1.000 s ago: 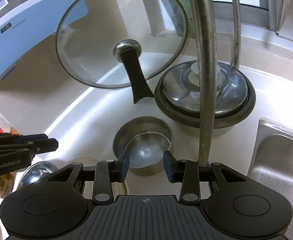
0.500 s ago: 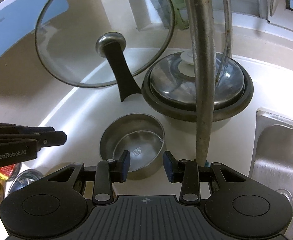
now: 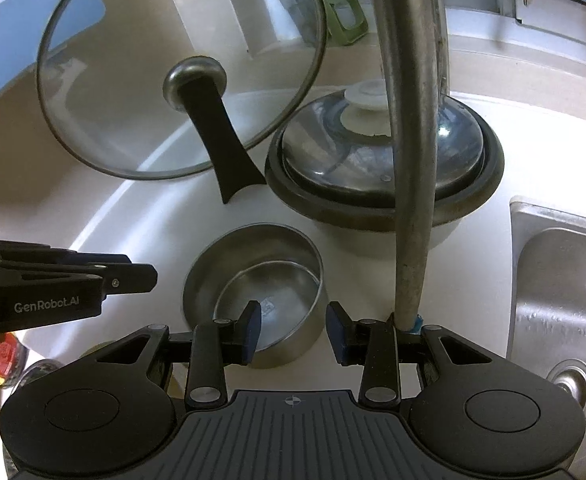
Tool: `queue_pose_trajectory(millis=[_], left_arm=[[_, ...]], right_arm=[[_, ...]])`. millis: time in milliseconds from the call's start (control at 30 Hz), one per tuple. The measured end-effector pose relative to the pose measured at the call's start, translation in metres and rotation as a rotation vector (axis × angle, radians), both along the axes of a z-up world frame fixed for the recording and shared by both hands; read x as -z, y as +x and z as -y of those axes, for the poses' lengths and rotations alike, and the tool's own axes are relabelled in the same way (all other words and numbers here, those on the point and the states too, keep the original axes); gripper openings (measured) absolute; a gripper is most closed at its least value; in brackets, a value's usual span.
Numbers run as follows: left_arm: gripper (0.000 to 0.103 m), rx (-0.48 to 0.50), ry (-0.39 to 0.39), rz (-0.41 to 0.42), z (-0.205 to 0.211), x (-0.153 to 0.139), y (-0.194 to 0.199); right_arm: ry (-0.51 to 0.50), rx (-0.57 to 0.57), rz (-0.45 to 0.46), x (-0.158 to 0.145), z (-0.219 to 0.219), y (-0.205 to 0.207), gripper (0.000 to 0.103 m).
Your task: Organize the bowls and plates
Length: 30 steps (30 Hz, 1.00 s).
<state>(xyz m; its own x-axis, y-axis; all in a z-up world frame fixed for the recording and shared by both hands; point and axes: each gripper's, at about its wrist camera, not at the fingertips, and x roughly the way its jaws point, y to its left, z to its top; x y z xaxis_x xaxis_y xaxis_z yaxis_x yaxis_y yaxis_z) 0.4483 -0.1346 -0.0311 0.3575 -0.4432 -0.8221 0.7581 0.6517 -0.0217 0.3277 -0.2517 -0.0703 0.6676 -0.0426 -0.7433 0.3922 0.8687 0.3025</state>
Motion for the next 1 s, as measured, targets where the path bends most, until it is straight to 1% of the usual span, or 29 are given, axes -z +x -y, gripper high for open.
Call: queue_pose_trajectory(millis=[167, 333, 500, 700, 900, 1000], left_arm=[[0.022, 0.03, 0.021, -0.023, 0.007, 0.009, 0.011], [0.022, 0.06, 0.033, -0.05, 0.013, 0.018, 0.017], [0.021, 0.075, 0.038, -0.076, 0.017, 0.026, 0.023], [0.02, 0.076, 0.047, -0.098, 0.022, 0.037, 0.031], [0.015, 0.084, 0.049, -0.113, 0.023, 0.043, 0.032], [0.008, 0.091, 0.044, -0.118, 0.024, 0.044, 0.03]], right_arm=[[-0.024, -0.001, -0.019, 0.005, -0.001, 0.007, 0.037], [-0.031, -0.003, -0.032, 0.009, -0.002, 0.012, 0.032], [-0.054, -0.002, -0.041, 0.013, -0.004, 0.016, 0.03], [-0.052, -0.01, -0.053, 0.018, -0.002, 0.02, 0.022], [-0.059, -0.012, -0.06, 0.02, 0.0, 0.023, 0.014], [-0.06, -0.017, -0.06, 0.02, 0.001, 0.023, 0.012]])
